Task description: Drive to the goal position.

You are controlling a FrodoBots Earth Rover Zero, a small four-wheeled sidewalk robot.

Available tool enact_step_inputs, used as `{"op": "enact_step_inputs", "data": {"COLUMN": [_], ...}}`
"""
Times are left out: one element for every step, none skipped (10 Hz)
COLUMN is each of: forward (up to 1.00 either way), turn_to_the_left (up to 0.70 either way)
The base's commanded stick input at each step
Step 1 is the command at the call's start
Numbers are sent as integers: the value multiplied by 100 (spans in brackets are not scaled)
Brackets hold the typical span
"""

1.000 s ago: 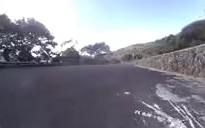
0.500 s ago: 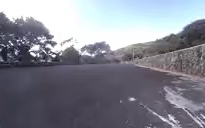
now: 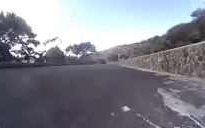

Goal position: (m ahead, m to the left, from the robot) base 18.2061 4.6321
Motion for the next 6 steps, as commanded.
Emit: {"op": "enact_step_inputs", "data": {"forward": [70,70,70,70,70,70], "turn_to_the_left": [0,0,0,0,0,0]}}
